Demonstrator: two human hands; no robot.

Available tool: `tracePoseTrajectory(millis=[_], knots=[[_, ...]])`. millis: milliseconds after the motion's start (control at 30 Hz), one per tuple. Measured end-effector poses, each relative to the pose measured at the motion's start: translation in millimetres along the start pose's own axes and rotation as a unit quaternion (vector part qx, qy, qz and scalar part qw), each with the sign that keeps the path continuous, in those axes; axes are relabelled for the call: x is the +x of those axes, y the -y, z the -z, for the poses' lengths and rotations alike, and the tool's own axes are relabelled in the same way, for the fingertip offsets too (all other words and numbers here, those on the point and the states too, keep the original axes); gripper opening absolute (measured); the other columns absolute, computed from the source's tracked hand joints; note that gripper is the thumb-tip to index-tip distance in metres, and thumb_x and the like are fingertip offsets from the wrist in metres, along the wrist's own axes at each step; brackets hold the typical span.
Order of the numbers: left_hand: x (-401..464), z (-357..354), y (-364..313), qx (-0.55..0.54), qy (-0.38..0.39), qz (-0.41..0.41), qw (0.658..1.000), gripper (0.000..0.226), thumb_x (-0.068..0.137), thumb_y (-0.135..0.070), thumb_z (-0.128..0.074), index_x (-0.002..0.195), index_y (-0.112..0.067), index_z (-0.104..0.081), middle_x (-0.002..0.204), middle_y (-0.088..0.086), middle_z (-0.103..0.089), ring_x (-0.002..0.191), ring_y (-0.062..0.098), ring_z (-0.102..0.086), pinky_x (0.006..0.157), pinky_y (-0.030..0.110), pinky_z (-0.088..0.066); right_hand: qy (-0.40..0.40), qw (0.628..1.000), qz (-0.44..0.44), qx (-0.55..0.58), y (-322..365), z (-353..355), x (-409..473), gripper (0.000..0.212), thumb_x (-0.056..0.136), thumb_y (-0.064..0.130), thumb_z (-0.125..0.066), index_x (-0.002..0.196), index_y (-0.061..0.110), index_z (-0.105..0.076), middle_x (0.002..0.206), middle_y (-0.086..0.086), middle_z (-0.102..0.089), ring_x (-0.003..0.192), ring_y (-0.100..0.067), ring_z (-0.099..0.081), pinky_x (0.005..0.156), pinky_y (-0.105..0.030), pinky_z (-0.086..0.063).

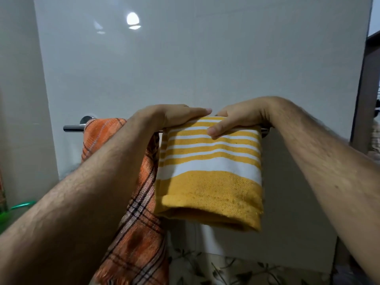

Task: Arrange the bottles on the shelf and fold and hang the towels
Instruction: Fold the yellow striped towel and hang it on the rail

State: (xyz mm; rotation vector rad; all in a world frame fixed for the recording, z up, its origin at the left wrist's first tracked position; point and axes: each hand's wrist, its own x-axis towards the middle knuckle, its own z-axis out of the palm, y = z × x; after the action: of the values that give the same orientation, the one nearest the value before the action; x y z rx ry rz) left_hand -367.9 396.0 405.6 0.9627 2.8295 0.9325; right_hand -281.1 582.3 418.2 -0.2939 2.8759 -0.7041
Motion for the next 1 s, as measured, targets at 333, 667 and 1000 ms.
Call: tracePoseTrajectory(millis=[333,667,1000], knots=[[-57.8,-92.1,41.7,-0.084,-0.541,-0.187,0.816,0.045,0.083,-0.053,-0.067,0.107,-0.015,-0.060,0.100,0.000,-0.057,0.092,0.012,-0.054,0.078,0.021,-0.043,-0.662,0.704,0.154,-0.206,-25.7,-64.2,-8.5,0.057,0.068,0.066,-0.072,0.096,0.017,-0.064,0.095,-0.003,-0.065,0.090,-0.027,-0.062,0.076,-0.037,-0.048],[-55.9,-109.4,51.9,-0.334,-0.267,-0.154,0.891,0.076,0.067,-0.065,-0.075,0.126,-0.027,-0.047,0.117,-0.005,-0.067,0.104,0.008,-0.067,0.092,0.033,-0.053,-0.671,0.685,0.125,0.252,-36.0,-141.4,-3.2,0.089,0.060,0.065,-0.079,0.119,0.019,-0.030,0.120,0.000,-0.050,0.101,-0.013,-0.059,0.088,-0.037,-0.053],[-60.8,-124.5,51.9,-0.238,-0.376,-0.102,0.890,0.069,0.070,-0.058,-0.075,0.122,-0.027,-0.041,0.101,-0.016,-0.063,0.092,0.000,-0.062,0.075,0.014,-0.049,-0.576,0.784,0.032,0.230,-51.8,-137.7,-20.0,0.113,0.066,0.045,-0.086,0.150,0.018,-0.017,0.122,0.007,-0.047,0.120,-0.025,-0.054,0.095,-0.039,-0.047]])
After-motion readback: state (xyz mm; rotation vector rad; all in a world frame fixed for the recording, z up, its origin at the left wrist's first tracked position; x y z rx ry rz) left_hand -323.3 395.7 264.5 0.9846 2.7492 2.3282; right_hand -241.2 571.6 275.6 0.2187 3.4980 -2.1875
